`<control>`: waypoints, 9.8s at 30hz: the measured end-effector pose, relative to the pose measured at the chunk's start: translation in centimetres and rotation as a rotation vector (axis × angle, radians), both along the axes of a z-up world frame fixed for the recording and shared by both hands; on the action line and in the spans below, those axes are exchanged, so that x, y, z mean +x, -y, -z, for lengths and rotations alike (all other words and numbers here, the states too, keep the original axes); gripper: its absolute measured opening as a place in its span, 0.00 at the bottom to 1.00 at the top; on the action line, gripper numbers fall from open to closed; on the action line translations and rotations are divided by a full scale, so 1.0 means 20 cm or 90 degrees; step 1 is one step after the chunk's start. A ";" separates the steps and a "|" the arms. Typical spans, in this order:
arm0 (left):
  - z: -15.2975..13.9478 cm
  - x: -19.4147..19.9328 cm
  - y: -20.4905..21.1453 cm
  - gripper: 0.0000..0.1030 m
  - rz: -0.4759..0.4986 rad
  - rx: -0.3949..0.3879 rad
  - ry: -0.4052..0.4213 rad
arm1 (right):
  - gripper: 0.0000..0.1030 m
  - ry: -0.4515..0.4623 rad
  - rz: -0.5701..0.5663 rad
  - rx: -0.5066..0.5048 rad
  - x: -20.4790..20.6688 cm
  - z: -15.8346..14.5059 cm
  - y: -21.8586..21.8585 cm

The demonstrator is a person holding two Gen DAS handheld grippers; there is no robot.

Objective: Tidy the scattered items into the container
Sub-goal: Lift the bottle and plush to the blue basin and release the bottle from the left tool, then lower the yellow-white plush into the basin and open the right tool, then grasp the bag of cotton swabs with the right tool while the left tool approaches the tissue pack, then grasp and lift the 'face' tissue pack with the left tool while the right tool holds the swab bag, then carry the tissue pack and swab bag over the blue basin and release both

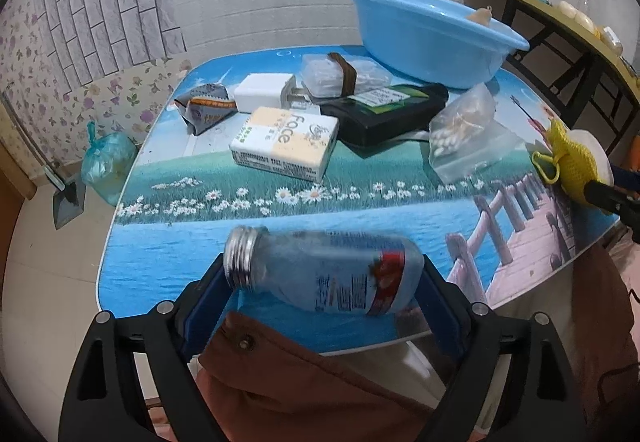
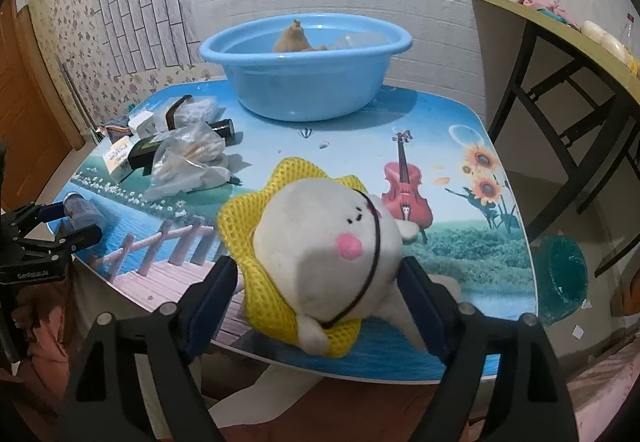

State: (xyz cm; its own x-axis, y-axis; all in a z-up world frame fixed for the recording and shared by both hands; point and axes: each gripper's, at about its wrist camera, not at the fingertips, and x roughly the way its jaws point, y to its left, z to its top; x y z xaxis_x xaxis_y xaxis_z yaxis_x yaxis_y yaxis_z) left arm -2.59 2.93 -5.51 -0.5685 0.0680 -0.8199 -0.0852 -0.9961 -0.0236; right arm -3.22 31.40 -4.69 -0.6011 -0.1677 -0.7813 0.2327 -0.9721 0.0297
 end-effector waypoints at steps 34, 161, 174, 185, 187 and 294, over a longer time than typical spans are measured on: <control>0.04 0.03 0.00 0.91 0.037 0.010 -0.067 | 0.96 -0.050 0.022 -0.070 0.00 0.08 -0.09; -0.30 -0.60 0.23 0.83 -0.041 0.038 -0.120 | 0.80 -0.159 0.016 -0.020 -0.77 -0.28 0.11; -0.23 -0.52 0.31 0.83 -0.050 0.049 -0.106 | 0.80 -0.167 -0.103 -0.056 -0.57 -0.33 0.31; -0.12 -0.39 0.27 0.83 -0.023 0.056 -0.071 | 0.80 -0.134 -0.082 -0.058 -0.40 -0.28 0.29; -0.10 -0.38 0.25 0.83 -0.017 0.060 -0.064 | 0.80 -0.122 -0.079 -0.060 -0.38 -0.26 0.29; -0.53 -0.29 -0.14 0.63 0.060 0.045 -0.165 | 0.22 -0.129 -0.111 -0.137 -0.28 -0.31 0.14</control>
